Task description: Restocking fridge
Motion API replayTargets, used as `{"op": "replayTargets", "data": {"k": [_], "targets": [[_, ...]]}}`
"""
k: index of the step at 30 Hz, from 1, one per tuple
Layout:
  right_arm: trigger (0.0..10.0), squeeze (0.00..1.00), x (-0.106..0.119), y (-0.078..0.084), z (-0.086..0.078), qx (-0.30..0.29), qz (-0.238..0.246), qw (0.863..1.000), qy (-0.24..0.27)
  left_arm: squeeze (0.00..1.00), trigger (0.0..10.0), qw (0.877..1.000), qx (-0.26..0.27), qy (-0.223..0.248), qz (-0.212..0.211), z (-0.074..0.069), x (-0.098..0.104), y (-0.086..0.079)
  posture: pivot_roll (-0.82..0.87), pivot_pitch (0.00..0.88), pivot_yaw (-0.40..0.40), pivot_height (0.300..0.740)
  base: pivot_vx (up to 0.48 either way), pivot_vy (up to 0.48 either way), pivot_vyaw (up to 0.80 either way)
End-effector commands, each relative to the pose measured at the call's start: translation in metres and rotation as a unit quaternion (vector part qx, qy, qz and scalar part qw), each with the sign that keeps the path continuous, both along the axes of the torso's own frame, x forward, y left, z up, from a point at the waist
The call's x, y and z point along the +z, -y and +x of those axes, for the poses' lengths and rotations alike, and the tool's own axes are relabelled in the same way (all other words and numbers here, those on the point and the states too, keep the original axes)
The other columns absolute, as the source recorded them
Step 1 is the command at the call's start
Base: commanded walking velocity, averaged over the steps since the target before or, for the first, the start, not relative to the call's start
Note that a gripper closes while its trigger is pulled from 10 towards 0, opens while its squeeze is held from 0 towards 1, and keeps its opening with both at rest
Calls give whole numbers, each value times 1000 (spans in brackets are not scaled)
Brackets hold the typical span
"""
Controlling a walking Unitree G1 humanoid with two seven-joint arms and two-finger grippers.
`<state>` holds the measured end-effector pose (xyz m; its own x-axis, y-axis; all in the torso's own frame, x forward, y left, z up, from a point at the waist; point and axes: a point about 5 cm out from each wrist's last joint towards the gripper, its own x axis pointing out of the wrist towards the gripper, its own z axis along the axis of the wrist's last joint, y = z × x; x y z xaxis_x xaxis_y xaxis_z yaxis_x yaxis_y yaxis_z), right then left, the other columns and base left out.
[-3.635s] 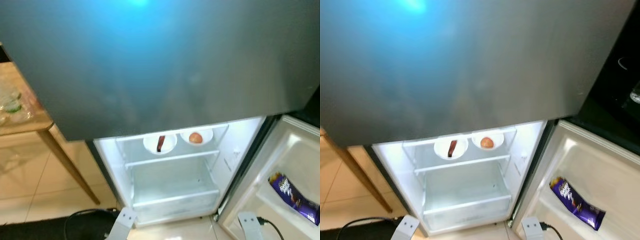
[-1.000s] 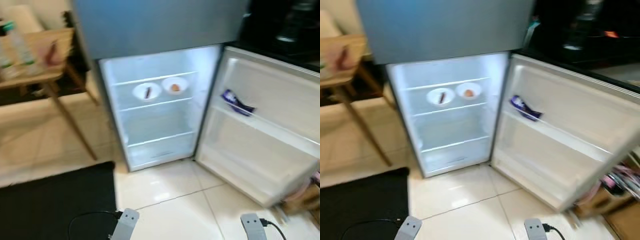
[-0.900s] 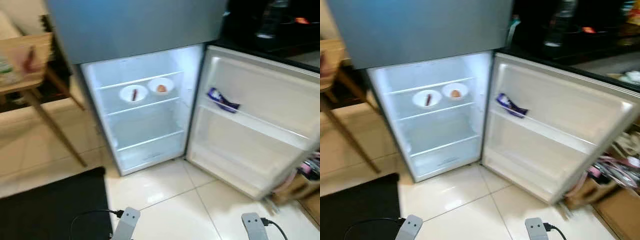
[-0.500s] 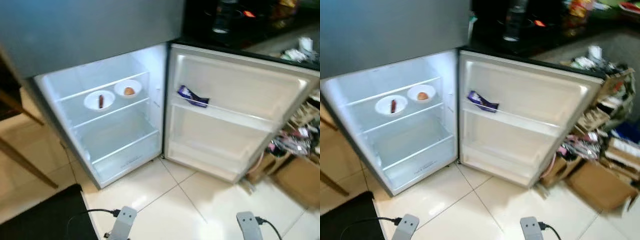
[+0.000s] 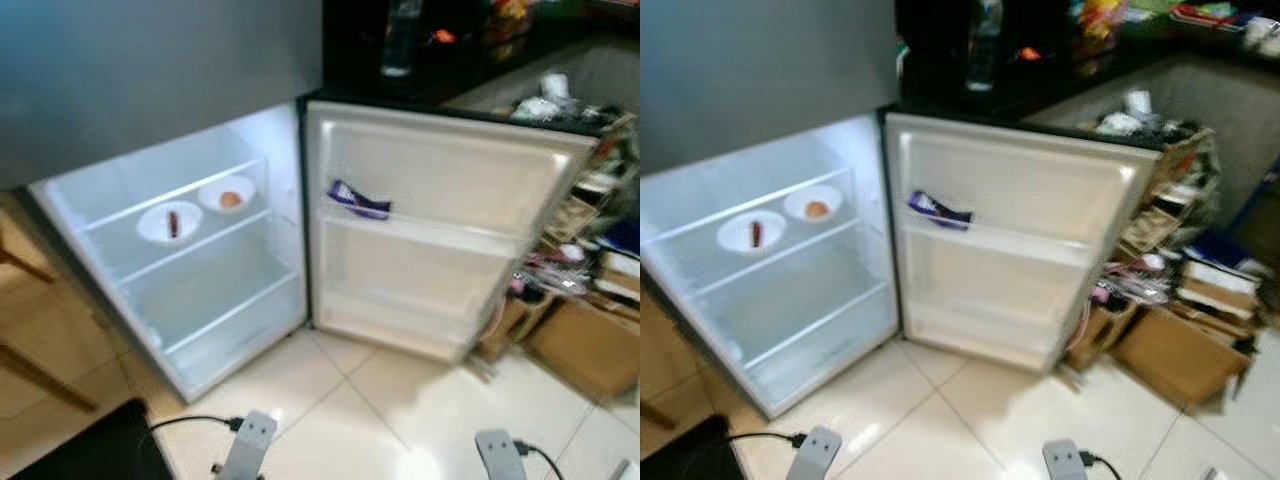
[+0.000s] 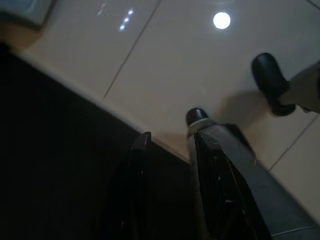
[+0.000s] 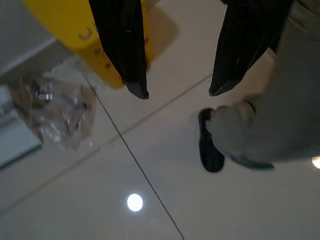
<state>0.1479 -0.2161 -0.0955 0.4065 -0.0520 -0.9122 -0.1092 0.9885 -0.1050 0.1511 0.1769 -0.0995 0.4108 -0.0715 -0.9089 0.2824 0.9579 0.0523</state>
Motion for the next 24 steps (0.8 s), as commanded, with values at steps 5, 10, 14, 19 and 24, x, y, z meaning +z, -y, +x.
{"op": "replayTargets", "data": {"k": [5,10,14,19,24], "targets": [[10000,0,1,3,1,-10,2,1000,5,0,10000,1000,6,0,1,1,1,-3,-87,0,6,740,0,-403,0],[10000,0,1,2,1,-9,7,1000,9,0,10000,1000,8,-2,-1,0,0,-1,-86,0,5,740,0,-432,0],[10000,0,1,0,2,-3,22,1000,11,0,10000,1000,10,-3,-2,-1,0,-1,-84,0,2,740,0,-437,0],[10000,0,1,-1,1,-1,31,999,12,0,10000,1000,13,-4,-3,-1,-1,-1,-82,0,1,740,0,-450,475],[10000,0,1,-2,1,-7,33,999,14,0,10000,1000,13,-4,-3,-2,-1,-1,-82,0,1,740,0,-452,480]]}}
